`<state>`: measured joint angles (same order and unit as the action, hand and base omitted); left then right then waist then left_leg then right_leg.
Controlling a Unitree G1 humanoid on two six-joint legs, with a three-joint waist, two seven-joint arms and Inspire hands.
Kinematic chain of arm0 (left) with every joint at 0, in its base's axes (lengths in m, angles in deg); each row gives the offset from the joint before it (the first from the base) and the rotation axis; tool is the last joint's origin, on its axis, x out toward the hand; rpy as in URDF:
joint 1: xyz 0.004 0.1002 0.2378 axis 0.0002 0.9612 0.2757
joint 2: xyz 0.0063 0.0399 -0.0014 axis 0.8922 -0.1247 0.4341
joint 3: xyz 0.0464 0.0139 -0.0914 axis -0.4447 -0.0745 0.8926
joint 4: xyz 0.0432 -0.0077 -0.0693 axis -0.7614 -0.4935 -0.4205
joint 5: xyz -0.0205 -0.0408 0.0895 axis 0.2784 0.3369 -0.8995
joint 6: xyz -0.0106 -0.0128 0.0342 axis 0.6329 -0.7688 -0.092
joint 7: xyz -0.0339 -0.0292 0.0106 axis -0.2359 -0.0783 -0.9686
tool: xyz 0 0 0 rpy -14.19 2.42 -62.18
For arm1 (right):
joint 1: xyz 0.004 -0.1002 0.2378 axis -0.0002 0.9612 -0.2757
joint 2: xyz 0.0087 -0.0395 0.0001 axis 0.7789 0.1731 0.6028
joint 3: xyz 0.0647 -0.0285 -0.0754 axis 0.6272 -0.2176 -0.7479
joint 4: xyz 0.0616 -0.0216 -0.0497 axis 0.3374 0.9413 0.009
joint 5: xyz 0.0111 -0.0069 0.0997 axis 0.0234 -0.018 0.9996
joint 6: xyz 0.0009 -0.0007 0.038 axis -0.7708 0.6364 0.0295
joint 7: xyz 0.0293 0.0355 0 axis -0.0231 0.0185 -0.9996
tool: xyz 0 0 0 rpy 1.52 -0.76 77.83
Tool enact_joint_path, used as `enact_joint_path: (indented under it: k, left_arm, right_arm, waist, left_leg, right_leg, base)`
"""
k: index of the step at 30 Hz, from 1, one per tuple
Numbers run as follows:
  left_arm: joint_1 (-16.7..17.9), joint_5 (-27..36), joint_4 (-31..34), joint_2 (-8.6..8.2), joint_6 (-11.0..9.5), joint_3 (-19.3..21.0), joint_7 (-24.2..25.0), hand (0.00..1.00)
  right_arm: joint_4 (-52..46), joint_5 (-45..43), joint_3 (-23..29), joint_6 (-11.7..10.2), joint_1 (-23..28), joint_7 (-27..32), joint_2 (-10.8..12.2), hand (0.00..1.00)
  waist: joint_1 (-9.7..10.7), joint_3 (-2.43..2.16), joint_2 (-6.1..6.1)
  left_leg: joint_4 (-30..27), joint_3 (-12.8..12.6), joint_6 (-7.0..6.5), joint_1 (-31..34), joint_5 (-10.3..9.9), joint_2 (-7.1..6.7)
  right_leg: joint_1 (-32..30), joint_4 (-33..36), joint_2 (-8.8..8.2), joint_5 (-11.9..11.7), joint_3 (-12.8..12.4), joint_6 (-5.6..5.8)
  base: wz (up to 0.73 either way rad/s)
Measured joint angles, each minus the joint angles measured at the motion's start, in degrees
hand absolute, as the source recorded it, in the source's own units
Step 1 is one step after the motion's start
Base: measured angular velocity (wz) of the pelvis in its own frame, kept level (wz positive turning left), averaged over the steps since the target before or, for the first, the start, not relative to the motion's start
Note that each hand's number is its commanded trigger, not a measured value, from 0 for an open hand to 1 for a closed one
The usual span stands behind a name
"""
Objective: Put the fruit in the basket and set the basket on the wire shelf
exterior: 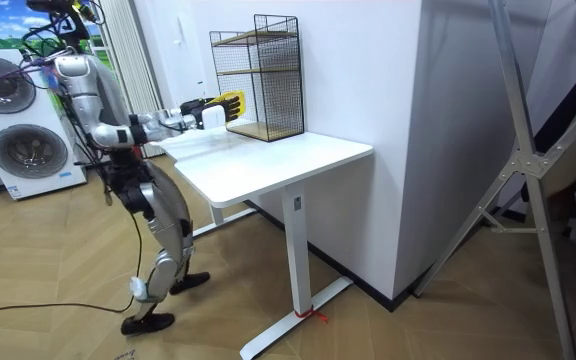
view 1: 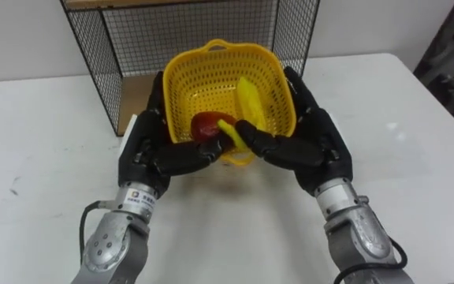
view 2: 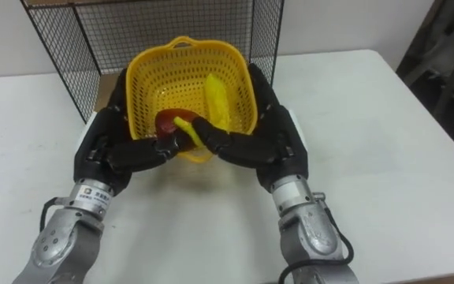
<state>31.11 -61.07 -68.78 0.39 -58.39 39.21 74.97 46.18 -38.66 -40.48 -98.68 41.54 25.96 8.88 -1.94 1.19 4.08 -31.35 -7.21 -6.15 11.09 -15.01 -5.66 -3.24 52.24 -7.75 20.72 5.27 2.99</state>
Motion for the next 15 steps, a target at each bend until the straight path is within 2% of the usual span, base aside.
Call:
enact_joint_path:
  k: [1, 2, 3, 4, 6, 7, 8, 9, 12, 15]
  left_arm:
    - [0.0, -0.1, 0.0, 0.07, 0.0, -0.2, 0.0, 0.0]
    - [-0.2, -0.3, 0.0, 0.04, 0.0, -0.4, 0.0, 0.0]
    - [-0.6, -0.6, 0.0, 0.03, -0.2, -0.3, 0.0, 0.0]
    - [-0.8, -0.6, 0.0, 0.05, -0.2, -0.2, 0.0, 0.0]
    - [-0.8, -0.8, -0.3, 0.15, -0.3, -0.3, 0.0, 0.0]
    - [-0.8, -0.8, -0.4, 0.1, -0.3, -0.1, 0.0, 0.0]
    - [-0.7, -0.8, -0.7, -0.17, -0.2, 0.2, 0.0, 0.0]
    - [-0.8, -0.9, -0.8, -0.18, -0.3, 0.2, 0.0, 0.0]
    - [-0.8, -2.5, -1.4, -0.19, -0.2, 0.5, 0.0, 0.0]
    - [-1.0, -2.5, -1.9, -0.6, 0.2, 0.5, -0.4, 0.0]
  right_arm:
    - [0.1, 0.0, 0.0, 0.0, 0.0, 0.0, 0.0, 0.0]
    - [0.1, -0.5, 0.5, -0.1, 0.0, 0.0, -0.2, 0.0]
    - [0.2, -0.9, 0.5, -0.3, -0.3, -0.1, -0.1, 0.0]
    - [0.2, -0.9, 0.5, -0.4, -0.4, -0.1, -0.1, 0.0]
    - [0.3, -1.0, 0.5, -0.4, -0.2, -0.1, 0.0, 0.0]
    - [0.4, -1.1, 0.5, -0.4, -0.2, -0.1, 0.1, 0.0]
    - [0.9, -1.1, 0.5, -0.4, -0.1, -0.2, 0.1, 0.0]
    - [1.6, -1.0, 0.5, -0.4, -0.5, -0.2, 0.2, 0.0]
    - [2.3, -0.2, 0.6, -0.4, -1.5, -0.2, 0.2, 0.0]
    - [2.5, 0.0, 0.6, 0.2, -1.9, -0.2, 0.2, 0.0]
  waist:
    - [0.0, 0.1, -0.19]
    - [0.4, 0.38, -0.76]
    - [0.4, 0.45, -1.27]
    - [0.4, 0.69, -1.69]
    - [0.9, 0.82, -1.92]
    - [0.9, 0.79, -1.82]
    - [1.2, 0.52, -2.02]
    - [1.4, 0.2, -2.15]
    - [1.3, 0.15, -2.02]
    - [1.5, 0.15, -1.81]
  left_leg:
    - [0.6, 0.4, -0.05, -0.7, 0.0, 0.03]
    - [1.7, 1.7, -0.12, -1.7, -0.1, 0.31]
    - [2.5, 2.2, -0.09, -1.9, -0.1, 0.9]
    - [2.9, 2.5, -0.05, -2.0, -0.1, 1.23]
    - [4.0, 2.8, -0.04, -3.0, 0.0, 1.13]
    - [4.0, 2.9, 0.05, -3.3, -0.1, 1.01]
    - [4.0, 3.8, 0.45, -4.3, -0.4, 1.0]
    - [5.1, 4.3, 0.9, -5.4, -0.5, 1.49]
    - [7.0, 4.7, 1.67, -6.7, -0.3, 2.92]
    - [8.7, 5.3, 2.09, -7.9, 0.0, 3.21]
  right_leg:
    - [0.0, 0.3, 0.23, -1.3, 0.1, 0.12]
    - [-0.2, 0.3, 0.97, -1.8, 0.3, 0.43]
    - [-1.3, -2.2, 1.53, 0.9, 0.6, -0.17]
    - [-2.2, -4.2, 1.95, 1.9, 0.9, -0.66]
    - [-5.2, -14.2, 1.7, 2.2, 1.1, -0.85]
    - [-5.9, -17.3, 1.68, 1.4, 0.7, -1.04]
    - [-5.6, -19.1, 1.75, -2.4, 1.1, -2.37]
    - [-3.8, -21.7, 2.37, -2.9, 1.9, -3.24]
    - [-0.7, -26.0, 4.21, -4.5, 2.5, -3.9]
    - [1.1, -28.7, 4.93, -5.2, 2.7, -3.97]
  base:
    - [0.06]
    - [0.04]
    - [0.0]
    - [0.05]
    - [0.15]
    - [0.24]
    - [0.17]
    - [0.16]
    - [0.01]
    - [0.03]
